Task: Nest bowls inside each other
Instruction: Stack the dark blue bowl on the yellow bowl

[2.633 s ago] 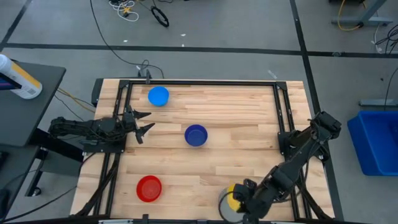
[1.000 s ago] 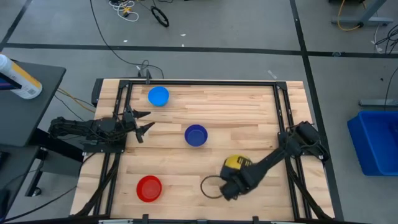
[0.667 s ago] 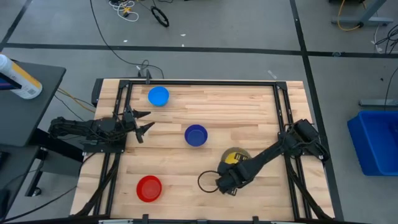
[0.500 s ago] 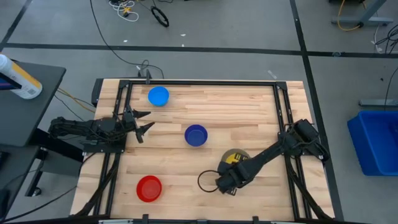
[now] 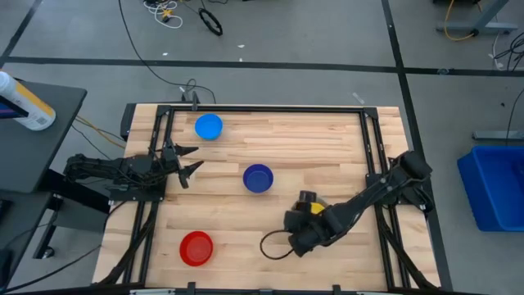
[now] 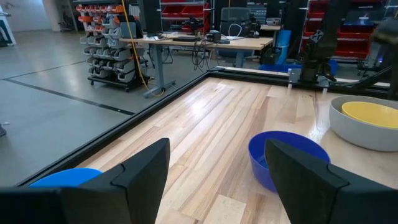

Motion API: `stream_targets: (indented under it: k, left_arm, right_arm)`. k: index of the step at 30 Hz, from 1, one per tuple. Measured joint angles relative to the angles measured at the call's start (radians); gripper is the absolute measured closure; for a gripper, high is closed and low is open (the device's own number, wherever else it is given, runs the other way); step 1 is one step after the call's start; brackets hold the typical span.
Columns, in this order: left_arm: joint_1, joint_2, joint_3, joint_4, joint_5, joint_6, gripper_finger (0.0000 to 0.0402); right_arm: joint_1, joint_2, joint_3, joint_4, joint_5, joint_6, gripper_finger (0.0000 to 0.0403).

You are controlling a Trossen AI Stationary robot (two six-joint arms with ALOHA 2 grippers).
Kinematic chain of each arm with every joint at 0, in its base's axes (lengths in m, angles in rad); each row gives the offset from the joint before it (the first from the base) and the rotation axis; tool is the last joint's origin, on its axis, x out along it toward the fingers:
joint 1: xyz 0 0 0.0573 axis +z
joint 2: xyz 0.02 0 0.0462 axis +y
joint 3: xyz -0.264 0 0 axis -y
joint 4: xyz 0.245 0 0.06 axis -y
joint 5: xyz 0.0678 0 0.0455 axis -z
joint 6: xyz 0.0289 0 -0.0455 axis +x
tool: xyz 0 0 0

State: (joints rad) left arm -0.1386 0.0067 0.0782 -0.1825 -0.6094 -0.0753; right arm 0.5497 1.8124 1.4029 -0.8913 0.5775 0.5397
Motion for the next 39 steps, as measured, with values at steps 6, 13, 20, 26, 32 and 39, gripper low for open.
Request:
stream_targets:
  k: [6, 13, 20, 26, 32, 39]
  left_arm:
    - [0.0, 0.0, 0.0, 0.0, 0.0, 0.002, 0.0129]
    - [0.0, 0.0, 0.0, 0.0, 0.0, 0.001, 0.0129]
    - [0.0, 0.021, 0.0, 0.001, 0.0, -0.005, 0.0129]
    - [0.0, 0.073, 0.0, 0.004, -0.003, -0.024, 0.0129]
    - [0.0, 0.101, 0.0, 0.013, -0.005, -0.044, 0.0129]
    - [0.0, 0.1, 0.0, 0.016, -0.005, -0.05, 0.0129]
  right_arm:
    - [-0.133, -0.014, 0.0, 0.177, 0.059, -0.093, 0.0232]
    - [-0.358, 0.062, -0.02, 0.467, -0.358, -0.348, 0.0233]
    - [-0.441, 0.126, -0.021, 0.445, -0.561, -0.399, 0.0237]
    - [-0.443, 0.162, -0.021, 0.417, -0.565, -0.426, 0.0238]
    - [-0.451, 0.22, -0.021, 0.43, -0.522, -0.451, 0.0236]
    - [-0.446, 0.22, -0.015, 0.392, -0.5, -0.477, 0.0239]
